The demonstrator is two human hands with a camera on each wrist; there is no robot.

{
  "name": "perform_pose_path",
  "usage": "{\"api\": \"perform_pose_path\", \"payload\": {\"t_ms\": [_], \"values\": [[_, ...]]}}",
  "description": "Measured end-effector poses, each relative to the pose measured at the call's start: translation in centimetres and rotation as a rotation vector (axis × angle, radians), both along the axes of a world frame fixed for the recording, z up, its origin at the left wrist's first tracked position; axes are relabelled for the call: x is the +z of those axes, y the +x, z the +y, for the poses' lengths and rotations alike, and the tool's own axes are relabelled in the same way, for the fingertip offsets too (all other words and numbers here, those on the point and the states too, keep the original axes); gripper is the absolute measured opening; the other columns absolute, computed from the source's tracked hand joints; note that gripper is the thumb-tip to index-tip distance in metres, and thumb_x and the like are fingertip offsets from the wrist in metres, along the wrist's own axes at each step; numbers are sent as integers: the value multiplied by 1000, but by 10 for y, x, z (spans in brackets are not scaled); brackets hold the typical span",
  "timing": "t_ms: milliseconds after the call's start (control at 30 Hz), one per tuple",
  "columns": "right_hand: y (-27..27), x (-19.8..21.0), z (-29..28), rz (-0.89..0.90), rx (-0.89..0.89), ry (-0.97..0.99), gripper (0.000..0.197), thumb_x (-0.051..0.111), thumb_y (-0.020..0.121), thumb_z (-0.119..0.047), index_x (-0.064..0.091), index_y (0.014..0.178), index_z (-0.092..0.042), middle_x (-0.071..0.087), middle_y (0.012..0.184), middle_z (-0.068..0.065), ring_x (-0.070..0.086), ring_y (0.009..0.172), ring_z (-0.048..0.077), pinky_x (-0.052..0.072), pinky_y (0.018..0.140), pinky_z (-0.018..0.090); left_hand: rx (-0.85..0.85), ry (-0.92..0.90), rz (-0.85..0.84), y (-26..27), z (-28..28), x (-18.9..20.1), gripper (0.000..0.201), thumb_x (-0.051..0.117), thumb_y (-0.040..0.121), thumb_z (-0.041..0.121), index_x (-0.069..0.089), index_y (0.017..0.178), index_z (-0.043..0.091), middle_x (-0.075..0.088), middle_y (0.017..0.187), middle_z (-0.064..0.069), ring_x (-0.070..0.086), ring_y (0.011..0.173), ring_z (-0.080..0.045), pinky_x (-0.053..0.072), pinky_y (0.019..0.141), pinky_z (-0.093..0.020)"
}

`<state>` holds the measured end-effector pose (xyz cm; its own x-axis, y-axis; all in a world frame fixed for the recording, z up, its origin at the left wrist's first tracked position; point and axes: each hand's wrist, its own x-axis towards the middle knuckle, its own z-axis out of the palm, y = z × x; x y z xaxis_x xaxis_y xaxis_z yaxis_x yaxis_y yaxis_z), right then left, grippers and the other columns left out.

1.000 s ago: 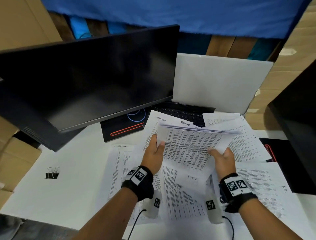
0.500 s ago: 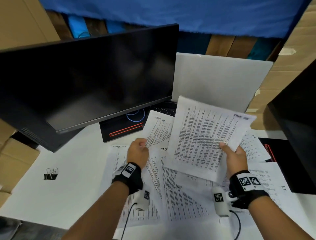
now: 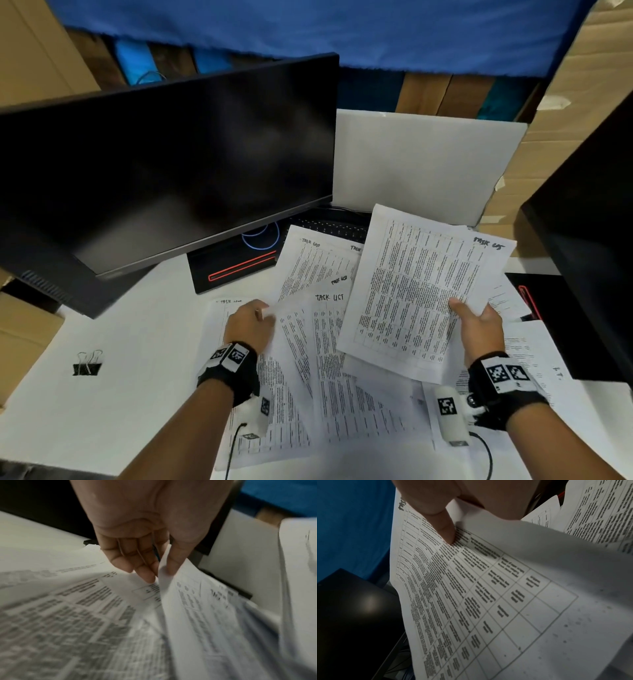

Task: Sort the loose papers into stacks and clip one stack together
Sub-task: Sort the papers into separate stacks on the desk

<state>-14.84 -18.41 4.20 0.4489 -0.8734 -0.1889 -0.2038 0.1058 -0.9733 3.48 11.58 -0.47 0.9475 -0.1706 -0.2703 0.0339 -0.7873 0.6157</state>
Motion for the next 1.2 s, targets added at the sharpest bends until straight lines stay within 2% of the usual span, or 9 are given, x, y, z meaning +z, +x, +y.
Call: {"api": "perform_pose_path", "payload": {"t_ms": [167,333,467,633,733,800,867,967,1200], "values": [[0,-2,-4,23,-1,-32,34,61,90,-9,59,123,-18,61,112,-2,55,106,18,39,96,32,241,-421,-157,-3,-9,45,9,58,94,21,57,103,19,53,81,1,53,76,-18,44,76,-28],[1,2,-4,44,16,-65,27,60,91,-9,61,118,-12,60,105,3,54,100,19,38,91,29,172,-635,-564,12,-8,130,3,59,94,19,61,93,20,57,74,12,50,66,4,40,63,-8],[5,7,0,53,44,-85,20,58,92,-8,61,110,-17,61,101,6,55,96,20,38,86,28,57,-774,-761,22,-5,201,5,60,93,20,62,91,23,57,74,9,49,66,-1,41,65,-17],[13,22,10,61,86,-77,15,58,92,-8,62,105,-15,65,113,18,59,107,34,42,84,29,25,-942,-747,29,-5,252,17,58,92,13,58,81,27,35,59,6,29,52,0,29,51,-17],[17,31,15,70,202,-31,13,58,92,-12,64,101,-18,69,109,17,65,91,26,54,78,34,65,-855,-666,36,-21,233,18,58,91,13,58,77,24,39,57,7,31,49,-1,31,48,-18],[19,35,21,63,303,7,18,57,92,-11,64,109,-14,71,98,5,65,82,15,52,64,22,94,-775,-548,34,-38,201,14,58,90,14,61,78,19,45,53,12,34,47,-3,31,47,-18],[22,33,28,60,377,65,21,58,90,-7,65,108,-15,72,98,-1,67,91,18,54,73,24,111,-720,-411,29,-52,161,11,57,89,17,63,80,18,48,48,16,39,44,-1,35,47,-17],[23,28,38,94,426,115,19,63,85,-8,71,99,-19,75,99,3,69,97,24,51,93,45,155,-632,-266,15,-68,108,11,57,88,25,62,82,18,52,59,11,47,55,-11,41,56,-23],[19,30,51,101,463,251,21,57,91,-4,74,89,-17,76,91,5,70,93,28,52,90,43,260,-574,1,2,-77,57,15,53,92,27,52,99,13,53,84,-5,47,60,-15,38,57,-25]]}}
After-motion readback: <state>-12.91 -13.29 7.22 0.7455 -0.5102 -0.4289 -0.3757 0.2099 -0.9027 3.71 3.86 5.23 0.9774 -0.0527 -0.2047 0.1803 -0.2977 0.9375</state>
